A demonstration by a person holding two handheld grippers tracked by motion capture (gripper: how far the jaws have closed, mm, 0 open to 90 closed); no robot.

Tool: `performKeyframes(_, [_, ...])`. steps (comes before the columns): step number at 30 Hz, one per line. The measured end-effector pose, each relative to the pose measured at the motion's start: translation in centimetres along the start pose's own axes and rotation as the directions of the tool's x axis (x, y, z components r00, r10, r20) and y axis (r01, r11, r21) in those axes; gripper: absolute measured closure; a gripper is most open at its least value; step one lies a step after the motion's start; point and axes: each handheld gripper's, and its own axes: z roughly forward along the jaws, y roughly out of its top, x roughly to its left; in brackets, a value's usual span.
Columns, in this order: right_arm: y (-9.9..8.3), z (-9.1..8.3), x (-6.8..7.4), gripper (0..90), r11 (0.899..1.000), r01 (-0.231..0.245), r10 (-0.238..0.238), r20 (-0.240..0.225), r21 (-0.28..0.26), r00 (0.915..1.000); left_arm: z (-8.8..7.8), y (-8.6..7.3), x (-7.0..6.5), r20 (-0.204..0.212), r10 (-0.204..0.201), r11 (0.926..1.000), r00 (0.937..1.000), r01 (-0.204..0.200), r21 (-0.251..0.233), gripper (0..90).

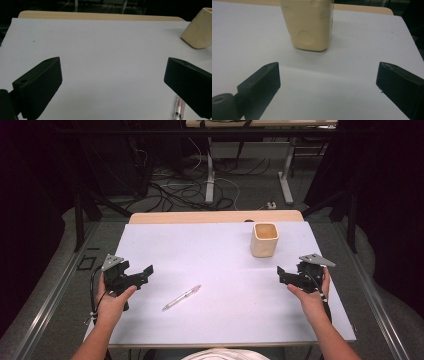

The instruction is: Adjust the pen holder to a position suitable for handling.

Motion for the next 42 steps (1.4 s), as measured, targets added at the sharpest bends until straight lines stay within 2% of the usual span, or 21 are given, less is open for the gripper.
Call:
performKeyframes(1, [-0.1,0.1,0.0,4.9,1.0,-0.002,0.002,-0.01,0.004,1.0,0.1,0.0,-0.1,0.003,0.006,1.0,1.0,-0.006,0.0,1.5])
performKeyframes(4, [-0.1,0.3,-0.1,4.9,1.0,-0.004,0.004,-0.002,0.002,1.0,0.1,-0.2,-0.2,0.0,0.027,0.9996,0.9996,-0.027,0.009,1.2])
performKeyframes(5, [-0.1,0.2,-0.1,5.0,1.0,-0.012,0.013,-0.01,0.008,0.9999,0.2,-0.3,-0.3,-0.001,0.042,0.9991,0.9991,-0.042,0.007,0.6])
performKeyframes(6, [-0.1,0.3,-0.2,5.0,1.0,-0.014,0.014,-0.011,0.005,0.9998,0.2,-0.5,-0.4,-0.009,0.079,0.9968,0.9969,-0.078,0.014,0.2])
performKeyframes(12, [0.1,0.5,-0.2,6.6,0.999,-0.037,0.037,-0.038,0.007,0.9986,0.0,-0.4,-0.5,0.0,0.032,0.9995,0.9995,-0.032,0.001,0.2])
performKeyframes(15, [0.3,0.5,-0.1,7.1,0.999,-0.047,0.046,-0.071,-0.006,0.9964,-0.1,-0.4,-0.4,0.002,0.034,0.9994,0.9994,-0.034,-0.001,0.2])
performKeyframes(17, [0.6,0.3,0.0,8.7,0.999,-0.046,0.044,-0.075,-0.021,0.9962,-0.1,-0.4,-0.4,0.003,0.025,0.9996,0.9997,-0.025,-0.008,0.2])
performKeyframes(19, [0.8,0.2,0.1,11.3,0.999,-0.037,0.035,-0.069,-0.037,0.997,-0.1,-0.4,-0.4,0.005,0.021,0.9998,0.9998,-0.021,-0.006,0.2])
performKeyframes(20, [0.9,0.0,0.2,13.1,0.999,-0.034,0.033,-0.058,-0.018,0.9978,-0.1,-0.4,-0.4,0.004,0.024,0.9997,0.9997,-0.024,-0.007,0.2])
performKeyframes(21, [0.9,0.2,0.2,14.8,0.998,-0.038,0.035,-0.062,-0.042,0.9975,-0.1,-0.4,-0.4,0.006,0.025,0.9997,0.9997,-0.024,-0.006,0.2])
performKeyframes(30, [1.8,0.5,0.4,14.8,0.999,-0.022,0.02,-0.047,-0.042,0.9987,-0.1,-0.5,-0.5,-0.001,0.015,0.9998,0.9999,-0.015,-0.016,0.2])
performKeyframes(34, [2.9,0.2,-0.1,14.9,0.997,-0.066,0.064,-0.047,-0.039,0.9968,-0.2,-0.5,-0.4,0.003,0.015,0.9999,0.9999,-0.015,-0.003,0.2])
performKeyframes(38, [4.1,0.3,-0.7,15.9,0.996,-0.088,0.086,-0.056,-0.035,0.9947,-0.2,-0.5,-0.4,0.006,0.014,0.9999,0.9999,-0.014,-0.007,0.2])
performKeyframes(39, [4.3,0.4,-0.9,15.9,0.996,-0.081,0.079,-0.06,-0.03,0.9951,-0.2,-0.5,-0.4,0.006,0.013,0.9999,0.9999,-0.013,-0.005,0.2])
performKeyframes(42, [5.0,0.4,-1.0,17.5,0.996,-0.088,0.087,-0.05,-0.019,0.995,-0.2,-0.5,-0.4,0.008,0.012,0.9999,0.9999,-0.012,-0.003,0.2])
